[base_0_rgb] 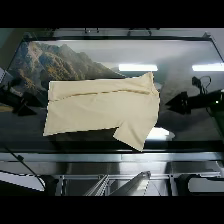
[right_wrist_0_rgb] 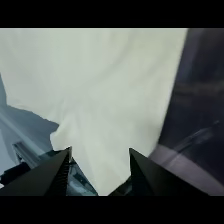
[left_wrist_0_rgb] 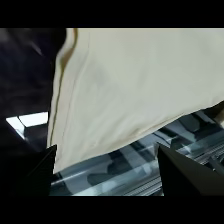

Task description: Fold the shirts.

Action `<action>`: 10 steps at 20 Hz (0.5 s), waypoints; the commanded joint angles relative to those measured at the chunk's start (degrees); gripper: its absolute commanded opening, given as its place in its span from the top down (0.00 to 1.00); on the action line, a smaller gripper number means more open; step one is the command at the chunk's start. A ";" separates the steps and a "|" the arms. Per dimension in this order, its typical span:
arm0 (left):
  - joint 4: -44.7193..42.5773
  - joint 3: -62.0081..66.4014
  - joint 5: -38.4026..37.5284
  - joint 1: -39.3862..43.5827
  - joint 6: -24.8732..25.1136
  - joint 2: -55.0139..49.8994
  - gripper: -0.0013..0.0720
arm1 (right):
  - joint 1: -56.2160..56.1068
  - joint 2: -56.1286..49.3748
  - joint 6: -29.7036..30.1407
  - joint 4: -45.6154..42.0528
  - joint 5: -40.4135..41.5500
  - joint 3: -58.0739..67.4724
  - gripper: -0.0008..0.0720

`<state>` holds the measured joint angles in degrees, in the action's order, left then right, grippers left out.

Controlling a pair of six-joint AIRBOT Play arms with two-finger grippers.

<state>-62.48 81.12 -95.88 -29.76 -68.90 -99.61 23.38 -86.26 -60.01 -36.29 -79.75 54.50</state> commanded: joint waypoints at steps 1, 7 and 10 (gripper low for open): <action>-9.57 -16.20 6.03 -0.26 0.24 6.43 0.03 | 0.07 10.08 -2.25 -1.46 6.99 -16.24 0.39; -5.22 -24.37 17.51 0.83 2.12 6.25 0.03 | -0.02 17.97 -0.44 -0.70 6.97 -24.28 0.39; 1.27 -24.20 17.84 3.23 6.78 3.34 0.31 | -0.04 18.43 -1.55 -0.59 7.56 -25.83 0.26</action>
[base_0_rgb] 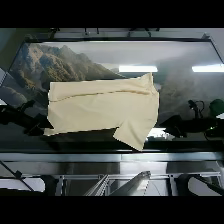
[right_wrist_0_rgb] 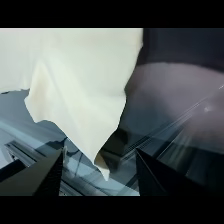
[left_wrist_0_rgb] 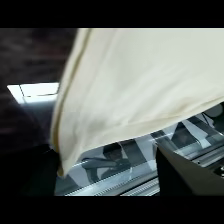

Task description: Fold the shirts.

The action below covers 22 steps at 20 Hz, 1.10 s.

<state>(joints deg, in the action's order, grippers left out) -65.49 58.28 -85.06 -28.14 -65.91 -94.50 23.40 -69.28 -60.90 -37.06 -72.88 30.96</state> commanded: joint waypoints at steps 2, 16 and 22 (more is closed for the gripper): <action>5.86 0.22 5.35 2.67 5.53 -4.11 0.91 | -1.11 0.59 -0.63 0.07 1.84 -3.37 0.27; 5.53 12.07 -6.99 1.84 4.72 -5.01 0.95 | -19.39 -15.56 8.39 17.70 9.53 3.58 0.96; 5.55 12.24 -11.63 -5.42 3.26 -2.21 0.96 | -7.41 -3.56 5.03 14.10 1.64 4.90 0.96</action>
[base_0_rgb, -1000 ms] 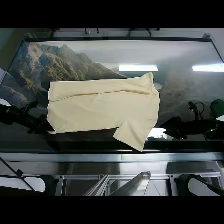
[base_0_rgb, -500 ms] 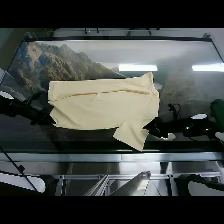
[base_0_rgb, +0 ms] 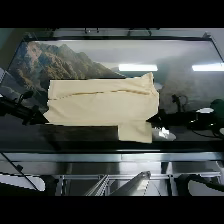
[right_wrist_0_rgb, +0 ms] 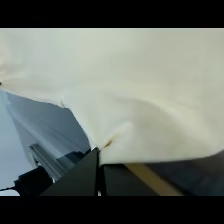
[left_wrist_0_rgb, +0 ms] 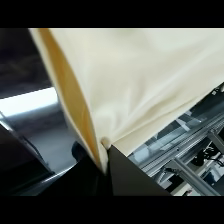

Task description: Fold the shirts.

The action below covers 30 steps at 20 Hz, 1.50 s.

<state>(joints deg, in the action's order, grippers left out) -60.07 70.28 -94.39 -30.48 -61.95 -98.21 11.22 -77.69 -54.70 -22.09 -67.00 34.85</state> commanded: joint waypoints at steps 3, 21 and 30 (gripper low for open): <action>0.42 0.39 -2.34 -4.59 -0.66 3.41 0.96 | 5.16 5.22 -1.66 -0.57 -3.85 4.96 0.96; 10.05 44.15 1.84 8.85 -6.34 -25.73 0.97 | -2.82 -33.42 2.38 0.83 7.21 42.91 0.96; 10.36 47.82 -0.55 3.21 -10.21 -22.58 0.51 | 6.88 -33.00 -0.90 -5.55 -5.25 51.58 0.10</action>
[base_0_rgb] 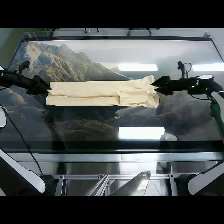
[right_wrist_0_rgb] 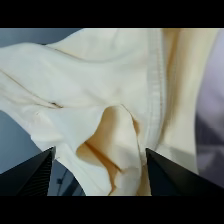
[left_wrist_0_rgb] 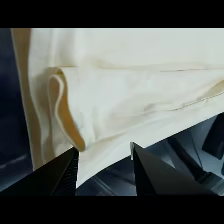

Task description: Fold the shirts.

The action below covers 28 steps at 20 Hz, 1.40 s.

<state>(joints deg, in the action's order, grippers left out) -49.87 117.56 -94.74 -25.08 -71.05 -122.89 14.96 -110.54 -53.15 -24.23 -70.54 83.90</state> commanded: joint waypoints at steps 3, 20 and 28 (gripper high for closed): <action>0.96 0.55 -1.38 -4.11 -2.25 5.27 0.51 | 3.56 -1.88 -7.26 -9.27 1.51 2.54 0.10; 1.77 -32.11 25.07 27.74 3.30 25.27 0.99 | -8.24 -12.57 -9.70 -6.84 -4.13 13.00 0.96; -6.32 -20.31 30.93 42.84 -5.07 8.13 0.99 | -6.75 -3.65 -11.65 -5.57 -15.08 14.69 0.96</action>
<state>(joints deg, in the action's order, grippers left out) -52.62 91.90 -63.57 13.63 -71.75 -108.22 7.99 -118.19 -64.45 -31.03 -81.36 98.17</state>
